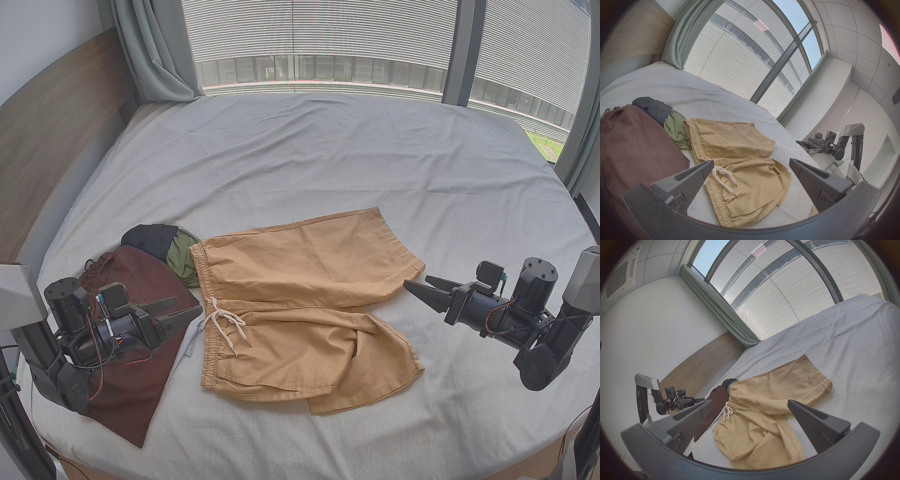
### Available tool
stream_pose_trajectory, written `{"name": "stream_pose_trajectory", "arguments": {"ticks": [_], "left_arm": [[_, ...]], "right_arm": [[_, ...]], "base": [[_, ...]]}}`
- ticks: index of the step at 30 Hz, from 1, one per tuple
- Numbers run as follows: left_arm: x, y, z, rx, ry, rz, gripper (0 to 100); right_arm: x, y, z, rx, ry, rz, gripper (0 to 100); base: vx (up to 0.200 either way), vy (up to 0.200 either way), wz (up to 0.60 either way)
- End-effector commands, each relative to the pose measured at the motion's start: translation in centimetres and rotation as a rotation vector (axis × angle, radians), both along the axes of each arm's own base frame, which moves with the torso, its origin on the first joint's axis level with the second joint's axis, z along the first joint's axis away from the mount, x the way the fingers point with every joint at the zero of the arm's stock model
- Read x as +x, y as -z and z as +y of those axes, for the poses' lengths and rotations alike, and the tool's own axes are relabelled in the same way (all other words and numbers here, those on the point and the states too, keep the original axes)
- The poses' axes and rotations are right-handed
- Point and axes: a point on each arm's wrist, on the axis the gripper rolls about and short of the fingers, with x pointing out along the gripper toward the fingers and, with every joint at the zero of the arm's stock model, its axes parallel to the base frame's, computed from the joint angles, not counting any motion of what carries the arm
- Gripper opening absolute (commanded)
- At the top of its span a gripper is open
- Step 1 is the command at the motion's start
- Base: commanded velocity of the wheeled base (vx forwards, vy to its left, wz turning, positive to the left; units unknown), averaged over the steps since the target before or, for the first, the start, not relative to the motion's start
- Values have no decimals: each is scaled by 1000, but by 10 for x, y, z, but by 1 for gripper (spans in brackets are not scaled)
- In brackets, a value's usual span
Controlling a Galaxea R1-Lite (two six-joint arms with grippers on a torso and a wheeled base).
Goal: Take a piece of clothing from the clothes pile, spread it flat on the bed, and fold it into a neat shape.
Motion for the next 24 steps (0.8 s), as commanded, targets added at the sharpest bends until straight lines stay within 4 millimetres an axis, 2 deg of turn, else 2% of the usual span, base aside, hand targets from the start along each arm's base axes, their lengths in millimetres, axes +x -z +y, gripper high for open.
{"name": "stream_pose_trajectory", "arguments": {"ticks": [1, 7, 8, 12, 17, 21, 24], "left_arm": [[-4, 9, 0, 7, 0, 36, 100], [-11, 21, 1, 41, 17, 68, 100], [-10, 32, 1, 63, 31, 88, 100], [-7, 44, 3, 99, 38, 92, 100], [-9, 45, 3, 104, 39, 95, 100], [-10, 44, 3, 105, 40, 94, 100], [-11, 45, 3, 105, 41, 98, 100]], "right_arm": [[-2, 7, 0, -6, -1, 31, 100], [-16, 19, -2, -26, -9, 101, 100], [-23, 24, -4, -38, -8, 132, 100], [-22, 31, -6, -45, 1, 158, 100], [-24, 39, -10, -52, 13, 194, 100], [-40, 58, -14, -103, 2, 283, 100], [-46, 62, -14, -123, -8, 305, 100]], "base": [[0, 0, 0], [0, 0, 0], [0, 0, 0], [0, 0, 0], [0, 0, 0], [0, 0, 0], [0, 0, 0]]}}
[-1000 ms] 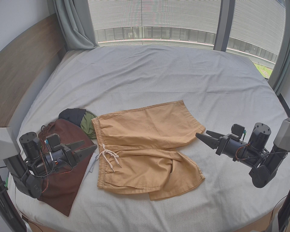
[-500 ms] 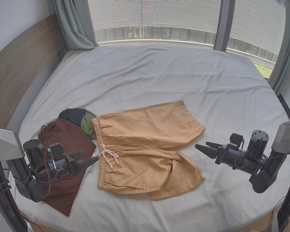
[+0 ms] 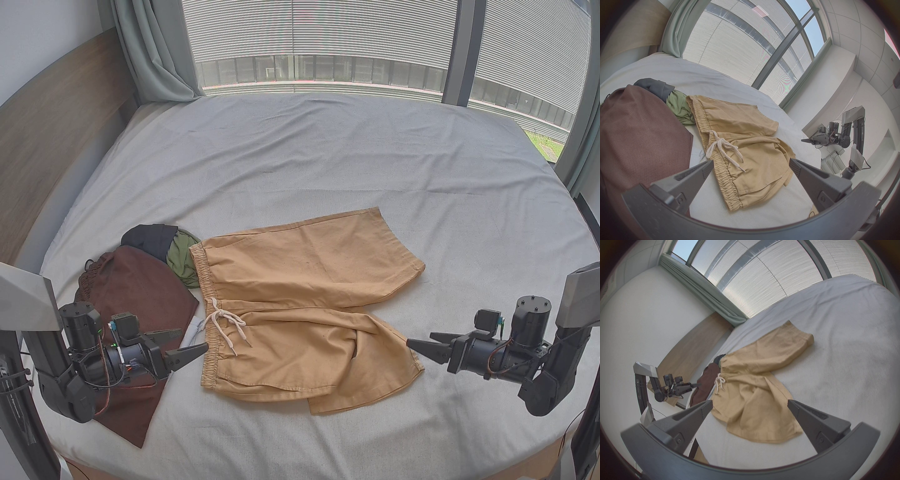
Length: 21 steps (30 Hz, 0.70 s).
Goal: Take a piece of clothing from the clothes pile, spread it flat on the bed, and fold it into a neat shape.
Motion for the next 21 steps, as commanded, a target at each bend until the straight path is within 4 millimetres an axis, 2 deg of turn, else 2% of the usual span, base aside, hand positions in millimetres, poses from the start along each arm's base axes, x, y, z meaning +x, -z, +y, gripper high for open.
{"name": "stream_pose_trajectory", "arguments": {"ticks": [1, 10, 21], "left_arm": [[0, 3, 0, 0, 1, 12, 100], [0, 2, 0, -1, 1, 10, 100], [0, 3, 0, -1, 1, 13, 100]], "right_arm": [[-9, 16, -1, -28, -8, 77, 100], [-16, 37, -4, -48, 6, 185, 100], [-12, 53, -11, -52, 37, 244, 100]], "base": [[0, 0, 0], [0, 0, 0], [0, 0, 0]]}}
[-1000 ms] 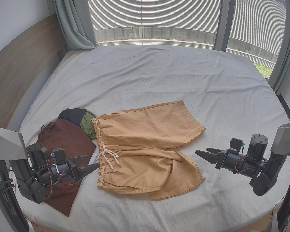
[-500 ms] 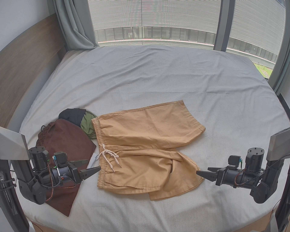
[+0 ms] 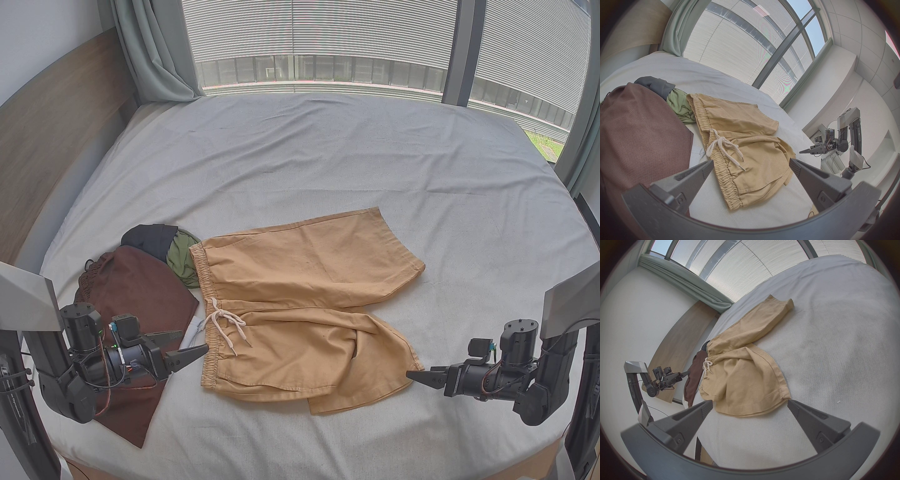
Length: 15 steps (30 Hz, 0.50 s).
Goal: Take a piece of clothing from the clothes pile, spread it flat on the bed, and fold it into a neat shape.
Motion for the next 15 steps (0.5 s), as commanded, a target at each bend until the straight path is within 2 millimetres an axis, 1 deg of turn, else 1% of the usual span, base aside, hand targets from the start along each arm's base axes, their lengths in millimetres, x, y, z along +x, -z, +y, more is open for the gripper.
{"name": "stream_pose_trajectory", "arguments": {"ticks": [1, 5, 10, 15], "left_arm": [[0, 1, 0, 0, 1, 3, 100], [0, 1, 0, 1, 1, 2, 100], [0, 1, -1, 1, 3, 5, 100], [0, 1, 0, 1, 0, 2, 100]], "right_arm": [[3, 10, -3, -6, 13, 31, 100], [5, 12, -6, -4, 25, 34, 100], [11, 25, -5, -6, 30, 66, 100], [14, 28, -1, 20, 36, 87, 100]], "base": [[0, 0, 0], [0, 0, 0], [0, 0, 0], [0, 0, 0]]}}
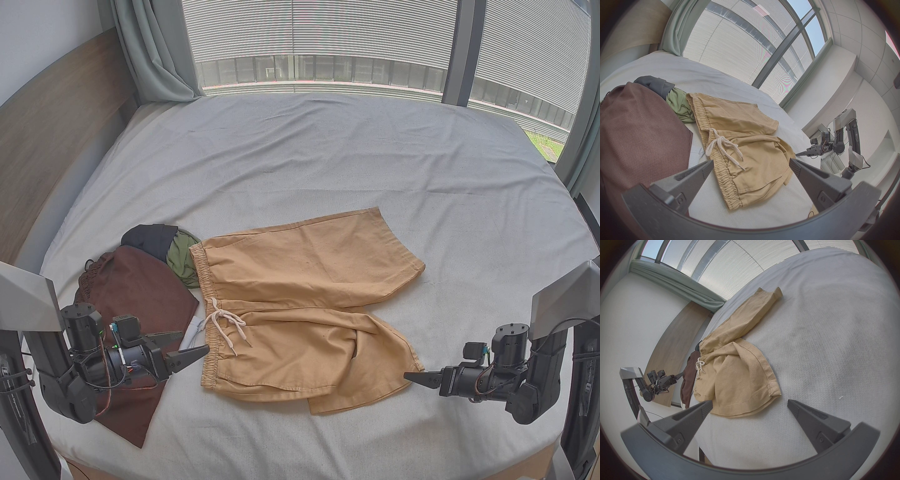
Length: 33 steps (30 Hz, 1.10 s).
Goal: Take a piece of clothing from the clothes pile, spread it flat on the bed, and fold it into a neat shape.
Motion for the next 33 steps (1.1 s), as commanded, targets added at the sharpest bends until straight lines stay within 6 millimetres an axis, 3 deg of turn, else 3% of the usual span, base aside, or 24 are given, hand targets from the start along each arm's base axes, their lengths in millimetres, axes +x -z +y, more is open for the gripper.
{"name": "stream_pose_trajectory", "arguments": {"ticks": [1, 26, 27, 33], "left_arm": [[1, 0, 1, 0, -2, -2, 100], [1, 0, 0, 0, 1, -2, 100], [1, 0, 0, 0, 1, -2, 100], [1, 1, 0, 0, 1, 0, 100]], "right_arm": [[4, 8, 3, 14, 4, 27, 100], [21, 10, 9, 56, 16, 3, 100], [21, 10, 8, 56, 19, 4, 0], [21, 10, 7, 54, 25, 5, 0]], "base": [[0, 0, 0], [0, 0, 0], [0, 0, 0], [0, 0, 0]]}}
